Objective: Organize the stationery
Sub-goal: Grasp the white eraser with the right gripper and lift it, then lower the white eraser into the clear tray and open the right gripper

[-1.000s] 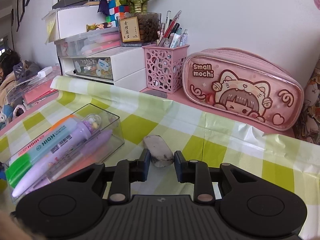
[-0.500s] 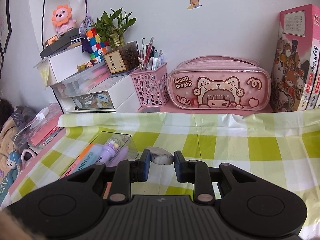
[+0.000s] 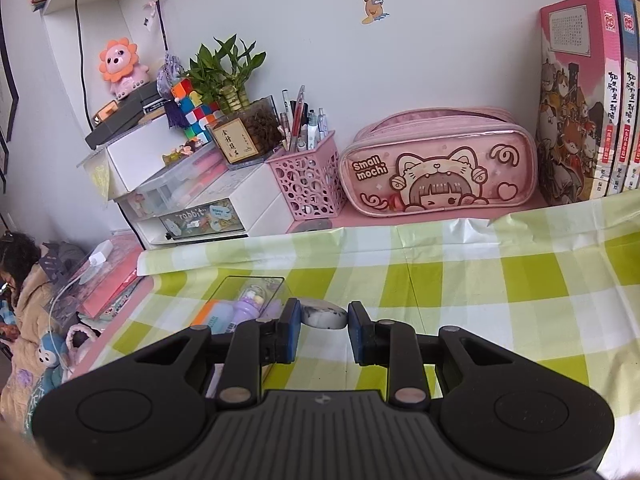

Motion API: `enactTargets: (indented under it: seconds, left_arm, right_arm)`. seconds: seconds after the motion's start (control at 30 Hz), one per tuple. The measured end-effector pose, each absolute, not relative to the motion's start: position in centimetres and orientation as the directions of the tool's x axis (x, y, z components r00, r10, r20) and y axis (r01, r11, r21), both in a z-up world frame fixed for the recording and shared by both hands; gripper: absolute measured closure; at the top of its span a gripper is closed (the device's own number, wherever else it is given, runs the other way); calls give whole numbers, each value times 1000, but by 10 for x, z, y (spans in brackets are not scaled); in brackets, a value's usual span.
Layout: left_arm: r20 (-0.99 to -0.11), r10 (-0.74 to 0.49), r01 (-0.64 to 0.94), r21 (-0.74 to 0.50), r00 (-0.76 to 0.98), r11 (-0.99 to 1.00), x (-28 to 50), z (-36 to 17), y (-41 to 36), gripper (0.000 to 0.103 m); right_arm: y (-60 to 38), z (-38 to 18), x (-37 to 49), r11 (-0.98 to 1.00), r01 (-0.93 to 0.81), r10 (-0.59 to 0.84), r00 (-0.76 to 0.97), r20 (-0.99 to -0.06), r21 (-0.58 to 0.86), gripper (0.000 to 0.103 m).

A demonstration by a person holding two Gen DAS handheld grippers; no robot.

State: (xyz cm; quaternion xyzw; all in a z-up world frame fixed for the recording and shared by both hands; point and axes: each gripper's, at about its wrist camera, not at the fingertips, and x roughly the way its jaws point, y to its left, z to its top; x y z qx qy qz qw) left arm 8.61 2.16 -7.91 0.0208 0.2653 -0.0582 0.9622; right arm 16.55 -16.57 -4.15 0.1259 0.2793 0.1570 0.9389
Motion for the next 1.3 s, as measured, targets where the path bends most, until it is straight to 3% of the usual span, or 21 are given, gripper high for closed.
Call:
enactTargets:
  seconds: [0.5, 0.87, 1.3]
  left_arm:
    - [-512, -102, 125, 11, 853, 992, 86, -79, 22, 31]
    - [-511, -103, 126, 11, 853, 992, 87, -78, 22, 31]
    - [-511, -102, 126, 12, 854, 992, 87, -78, 23, 30]
  right_arm:
    - [-142, -16, 190, 883, -278, 441, 765, -469, 377, 90]
    - [-120, -13, 210, 906, -274, 409, 763, -501, 324, 90]
    - [-105, -7, 221, 902, -268, 410, 781, -472, 340, 90]
